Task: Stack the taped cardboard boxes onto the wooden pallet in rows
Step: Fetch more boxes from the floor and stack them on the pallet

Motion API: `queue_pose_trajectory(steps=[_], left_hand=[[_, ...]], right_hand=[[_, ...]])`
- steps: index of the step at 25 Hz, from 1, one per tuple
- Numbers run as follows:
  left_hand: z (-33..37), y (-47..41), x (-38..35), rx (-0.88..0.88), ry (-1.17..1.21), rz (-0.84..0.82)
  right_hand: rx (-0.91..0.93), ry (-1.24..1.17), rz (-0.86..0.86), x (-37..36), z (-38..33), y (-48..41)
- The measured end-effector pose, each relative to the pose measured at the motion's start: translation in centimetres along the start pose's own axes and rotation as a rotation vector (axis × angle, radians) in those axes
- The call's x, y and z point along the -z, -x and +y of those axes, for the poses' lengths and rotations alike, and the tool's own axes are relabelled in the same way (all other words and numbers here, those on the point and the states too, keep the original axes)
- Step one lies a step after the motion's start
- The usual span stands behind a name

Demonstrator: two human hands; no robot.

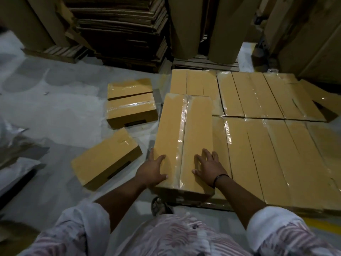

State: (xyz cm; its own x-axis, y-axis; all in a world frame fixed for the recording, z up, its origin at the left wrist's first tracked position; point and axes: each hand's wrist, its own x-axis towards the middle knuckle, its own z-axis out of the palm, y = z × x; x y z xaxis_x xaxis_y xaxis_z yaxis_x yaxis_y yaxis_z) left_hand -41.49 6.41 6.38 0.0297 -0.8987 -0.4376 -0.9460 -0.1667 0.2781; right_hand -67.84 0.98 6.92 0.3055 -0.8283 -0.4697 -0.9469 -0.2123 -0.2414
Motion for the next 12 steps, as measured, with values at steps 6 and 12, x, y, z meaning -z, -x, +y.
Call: queue_pose_trajectory(steps=[6,12], left_hand=[[-0.3,6.3,-2.7,0.062,0.016,0.021],[-0.7,7.7,-2.2,0.078,0.067,0.123]], right_hand=[[0.092,-0.056,-0.040,-4.1,0.5,6.9],[0.119,-0.075,0.072,-5.2,1.2,8.7]])
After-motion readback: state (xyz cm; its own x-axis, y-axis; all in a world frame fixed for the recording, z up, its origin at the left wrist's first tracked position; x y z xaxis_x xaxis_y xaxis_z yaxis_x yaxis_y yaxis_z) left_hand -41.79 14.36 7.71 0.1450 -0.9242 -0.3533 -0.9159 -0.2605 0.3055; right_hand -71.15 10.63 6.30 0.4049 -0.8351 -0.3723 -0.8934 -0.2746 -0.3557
